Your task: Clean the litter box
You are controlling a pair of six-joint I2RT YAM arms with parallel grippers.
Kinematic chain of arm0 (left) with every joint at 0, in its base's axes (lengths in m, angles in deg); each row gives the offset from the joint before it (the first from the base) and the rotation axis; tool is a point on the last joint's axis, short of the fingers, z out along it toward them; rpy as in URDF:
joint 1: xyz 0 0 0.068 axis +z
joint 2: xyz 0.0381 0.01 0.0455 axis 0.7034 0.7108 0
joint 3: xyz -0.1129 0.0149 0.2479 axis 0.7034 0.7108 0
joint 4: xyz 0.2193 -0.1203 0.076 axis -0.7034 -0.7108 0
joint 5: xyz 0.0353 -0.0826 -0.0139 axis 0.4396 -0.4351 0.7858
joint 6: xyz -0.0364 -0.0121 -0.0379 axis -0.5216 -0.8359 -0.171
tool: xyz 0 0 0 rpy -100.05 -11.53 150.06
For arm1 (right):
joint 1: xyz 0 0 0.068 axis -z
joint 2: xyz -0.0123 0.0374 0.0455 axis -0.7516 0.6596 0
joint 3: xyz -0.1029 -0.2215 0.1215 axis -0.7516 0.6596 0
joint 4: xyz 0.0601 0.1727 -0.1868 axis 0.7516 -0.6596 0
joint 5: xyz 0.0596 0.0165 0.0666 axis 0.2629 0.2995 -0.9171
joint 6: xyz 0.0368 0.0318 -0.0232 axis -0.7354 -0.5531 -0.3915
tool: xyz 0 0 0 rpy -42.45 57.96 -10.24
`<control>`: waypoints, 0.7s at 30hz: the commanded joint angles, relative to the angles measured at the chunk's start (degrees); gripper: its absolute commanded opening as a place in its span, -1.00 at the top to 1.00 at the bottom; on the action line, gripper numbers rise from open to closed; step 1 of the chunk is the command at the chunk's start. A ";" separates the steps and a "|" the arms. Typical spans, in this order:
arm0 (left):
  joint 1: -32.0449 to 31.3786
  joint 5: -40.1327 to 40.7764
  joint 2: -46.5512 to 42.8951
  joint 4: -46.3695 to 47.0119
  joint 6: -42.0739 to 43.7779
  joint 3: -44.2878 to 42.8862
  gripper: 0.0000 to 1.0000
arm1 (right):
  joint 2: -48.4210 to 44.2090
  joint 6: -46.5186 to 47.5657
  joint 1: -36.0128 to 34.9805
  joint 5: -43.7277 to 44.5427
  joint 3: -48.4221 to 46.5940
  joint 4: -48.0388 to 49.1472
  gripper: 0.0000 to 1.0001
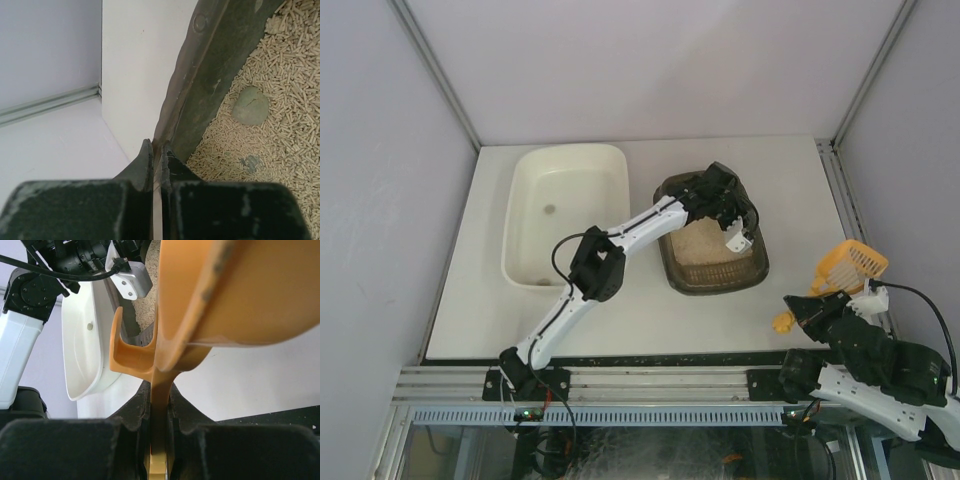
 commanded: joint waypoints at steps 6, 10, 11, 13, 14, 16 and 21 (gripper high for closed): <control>-1.05 13.61 -6.34 -11.67 -8.01 2.00 1.00 | 1.08 -2.47 -1.46 2.64 -1.17 -1.42 1.00; -1.04 14.12 -8.81 -18.22 -10.24 2.43 1.00 | 1.25 -2.53 -1.52 2.73 -1.30 -1.57 1.00; -1.04 14.28 -9.50 -20.16 -10.83 2.42 1.00 | 1.40 -2.63 -1.55 2.75 -1.38 -1.71 1.00; -1.08 14.75 -10.80 -23.85 -11.94 2.41 1.00 | 1.71 -2.64 -1.53 2.73 -1.51 -1.87 1.00; -1.12 15.28 -11.26 -25.31 -12.95 2.38 1.00 | 1.84 -2.73 -1.57 2.73 -1.59 -2.00 1.00; -1.21 16.48 -12.27 -27.73 -15.05 2.29 1.00 | 2.11 -2.80 -1.54 2.86 -1.59 -2.03 1.00; -1.30 19.03 -13.70 -31.03 -22.25 1.81 1.00 | 2.87 -2.65 -1.66 3.25 -1.74 -2.04 1.00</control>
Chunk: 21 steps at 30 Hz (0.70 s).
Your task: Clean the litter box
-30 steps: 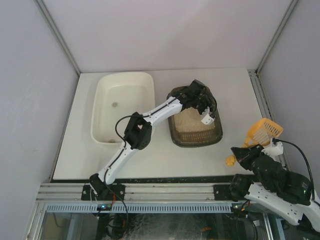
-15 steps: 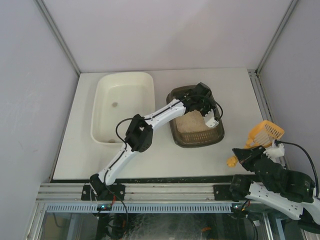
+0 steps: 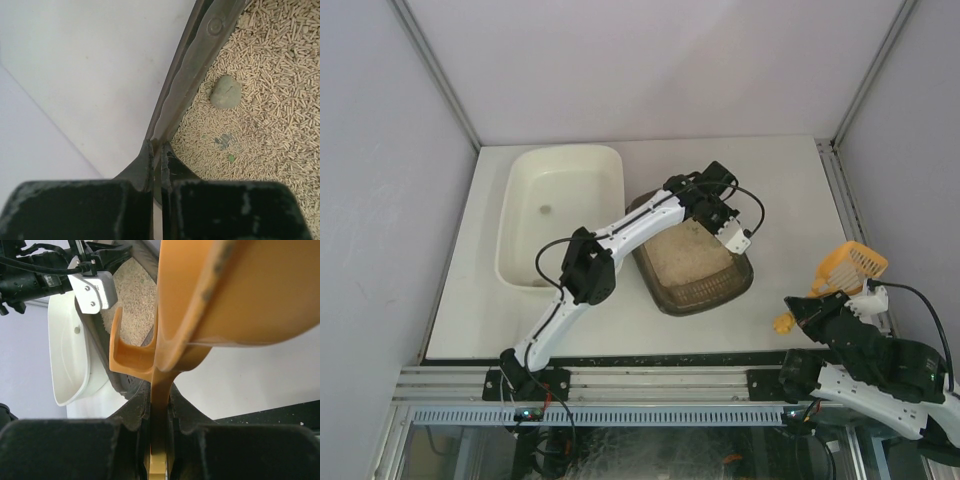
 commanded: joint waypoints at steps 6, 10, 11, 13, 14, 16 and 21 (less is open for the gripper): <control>0.27 4.44 -6.56 -10.26 -18.83 0.08 1.00 | 2.70 -0.29 -0.76 2.29 -2.42 0.11 1.00; -0.13 5.69 -5.34 -9.40 -23.41 -1.95 1.00 | 2.96 0.02 -0.87 2.54 -2.78 -0.02 1.00; -0.28 6.27 -5.18 -8.96 -24.01 -1.97 1.00 | 2.96 -0.04 -0.85 2.62 -2.85 -0.13 1.00; -0.43 6.53 -5.01 -8.71 -24.98 -1.99 1.00 | 2.90 -0.19 -0.94 2.89 -2.81 -0.24 1.00; -0.43 6.32 -4.93 -8.71 -25.65 -2.02 1.00 | 2.82 -0.18 -1.00 2.91 -2.88 -0.26 1.00; -0.43 5.81 -4.85 -8.47 -27.65 -2.14 0.99 | 2.81 -0.14 -1.10 3.00 -2.89 -0.29 1.00; -0.41 4.66 -5.38 -5.82 -36.81 -2.22 1.00 | 2.81 -0.77 -1.21 3.19 -3.01 -1.00 1.00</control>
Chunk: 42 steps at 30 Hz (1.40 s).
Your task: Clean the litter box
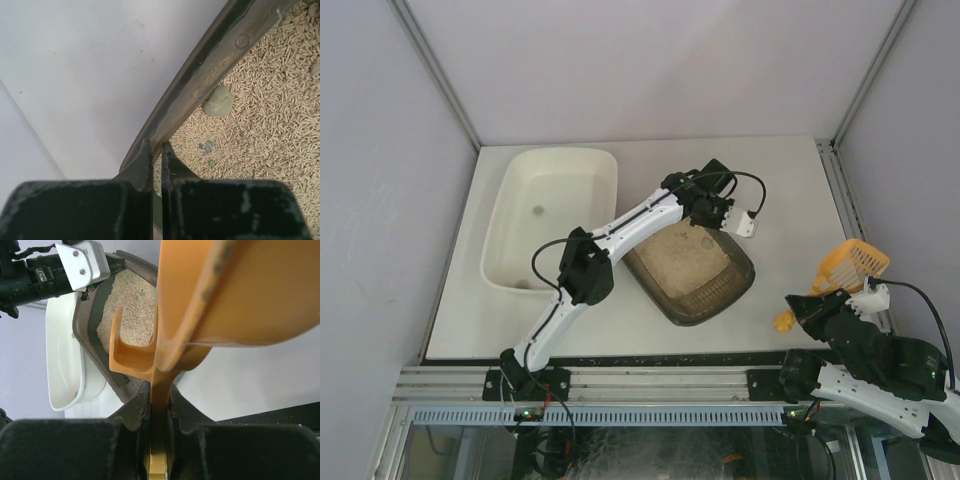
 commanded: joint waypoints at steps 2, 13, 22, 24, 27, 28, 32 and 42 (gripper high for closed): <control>-0.17 -2.39 -4.44 -1.47 -18.88 -1.97 1.00 | 1.07 -0.85 -0.57 2.02 -1.86 -0.73 1.00; -0.08 1.34 -7.96 3.74 -38.07 -1.04 1.00 | 4.36 -0.15 -1.00 2.16 -1.71 0.78 1.00; 0.05 6.21 -7.99 2.77 -41.51 -0.93 1.00 | 4.73 0.06 -1.09 2.52 -1.74 1.38 1.00; 0.44 6.23 -7.83 2.01 -42.46 -1.42 1.00 | 4.79 0.07 -1.11 2.50 -1.77 1.27 1.00; 1.22 5.83 -7.58 1.10 -44.64 -2.60 0.99 | 5.13 0.23 -1.18 2.38 -1.73 1.44 1.00; 1.62 5.68 -7.66 1.07 -45.61 -2.79 0.99 | 5.48 0.53 -1.18 2.33 -1.70 1.57 1.00; 3.68 3.26 -7.97 -1.03 -50.22 -3.36 1.00 | 7.18 3.96 -1.27 1.04 -1.81 4.59 1.00; 5.90 0.88 -15.68 4.87 -47.04 7.94 0.04 | 13.30 9.24 -1.18 -1.77 -1.84 11.34 1.00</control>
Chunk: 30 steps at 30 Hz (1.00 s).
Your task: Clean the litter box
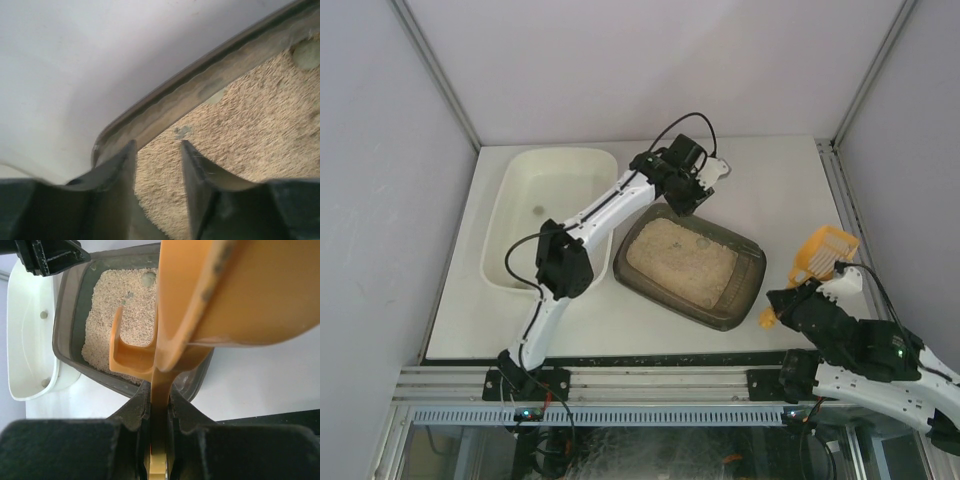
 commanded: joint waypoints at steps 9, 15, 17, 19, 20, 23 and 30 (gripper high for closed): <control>0.53 -8.88 -8.96 7.32 28.27 4.52 -0.73 | 2.99 3.52 0.09 -1.71 -1.65 6.75 1.00; 0.86 -15.73 -3.59 -0.98 47.06 0.79 -0.69 | 1.66 2.77 0.55 -1.84 -1.37 6.63 1.00; 1.22 -17.27 -1.37 -2.19 50.52 -0.15 -0.66 | 0.84 2.81 0.57 -1.79 -1.36 6.70 1.00; 1.41 -17.33 0.07 -1.91 52.80 -0.20 -0.64 | -0.23 2.96 0.65 -1.65 -1.35 6.65 1.00; 1.42 -16.62 0.90 -1.59 53.24 -0.49 -0.63 | -0.77 2.93 0.66 -1.49 -1.33 6.45 1.00; 1.34 -14.47 3.70 -1.02 53.97 -2.65 -0.55 | -2.16 2.75 0.66 -1.20 -1.33 5.88 1.00; 1.69 -13.36 5.89 -2.71 54.63 -3.55 0.26 | -5.02 1.14 0.57 -0.60 -1.14 3.65 1.00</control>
